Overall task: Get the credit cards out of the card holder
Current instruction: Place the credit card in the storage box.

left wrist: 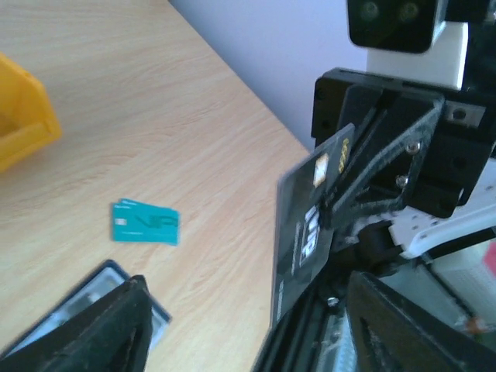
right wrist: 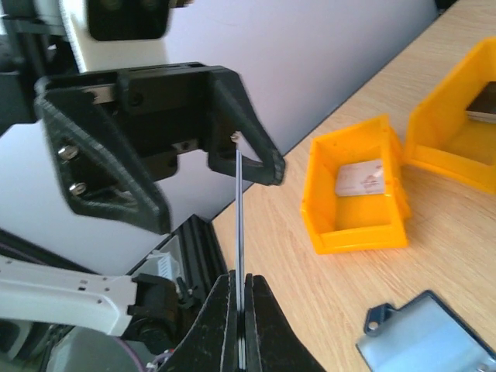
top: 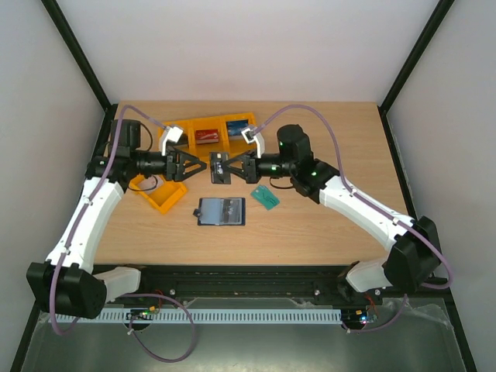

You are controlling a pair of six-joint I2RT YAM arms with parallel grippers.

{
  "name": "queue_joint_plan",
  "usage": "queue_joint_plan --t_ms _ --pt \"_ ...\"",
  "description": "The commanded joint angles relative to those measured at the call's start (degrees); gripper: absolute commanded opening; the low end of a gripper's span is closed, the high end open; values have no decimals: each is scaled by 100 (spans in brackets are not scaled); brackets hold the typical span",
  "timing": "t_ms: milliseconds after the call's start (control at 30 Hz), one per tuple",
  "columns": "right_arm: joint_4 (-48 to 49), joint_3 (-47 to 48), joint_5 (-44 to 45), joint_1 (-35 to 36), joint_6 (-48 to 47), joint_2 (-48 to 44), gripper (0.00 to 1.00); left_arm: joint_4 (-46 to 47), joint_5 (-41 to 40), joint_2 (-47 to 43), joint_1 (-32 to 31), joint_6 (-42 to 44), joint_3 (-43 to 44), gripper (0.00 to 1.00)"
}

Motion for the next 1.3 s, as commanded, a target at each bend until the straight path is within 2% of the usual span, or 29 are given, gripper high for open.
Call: queue_joint_plan --t_ms 0,100,267,433,567,633,733,833,867,933,1000,1067,1100,1133,1200,1267 --pt "-604 316 451 -98 -203 109 2 -54 -493 -168 134 105 -18 75" --pt "-1033 490 691 -123 -446 145 2 -527 -1200 -212 194 579 325 86" --pt "-1461 639 1066 -134 -869 45 2 -1615 -3036 -438 200 1787 1158 99" --pt "-1477 452 1391 -138 -1103 -191 2 -1908 -4671 -803 192 2676 1618 99" --pt "-1394 217 1287 -135 -1258 -442 2 -1850 -5152 -1106 182 3472 1599 99" --pt "-1421 150 1186 -138 -1329 -541 2 -1724 -4980 -1280 180 3769 1530 99" --pt "-1489 114 874 -134 -1367 -613 2 -1355 -4277 -1559 176 3895 1272 99" --pt "-1621 173 541 -134 -1430 -607 2 -809 -3552 -2054 138 4465 633 98" --pt "-1678 188 450 -136 -1481 -616 2 -526 -3297 -2387 89 5015 289 96" --pt "-1842 225 178 -134 -1703 -618 2 624 -2890 -3249 -64 6309 -762 95" --pt "-1961 261 -48 -134 -1892 -624 2 1973 -2617 -4074 -219 8234 -2098 96" --pt "-1929 270 -282 -134 -1925 -614 2 3533 -2290 -4520 -300 10148 -3375 97" --pt "-1873 271 -407 -134 -1907 -603 2 4343 -2026 -4558 -312 10580 -3796 98" --pt "-1805 262 -513 -134 -1850 -582 2 4776 -1724 -4477 -322 10886 -3988 98" --pt "-1650 253 -645 -136 -1701 -527 2 4717 -1441 -4241 -392 11639 -3965 98" --pt "-1549 269 -722 -134 -1569 -425 2 5215 -1407 -4064 -467 11899 -4140 98"
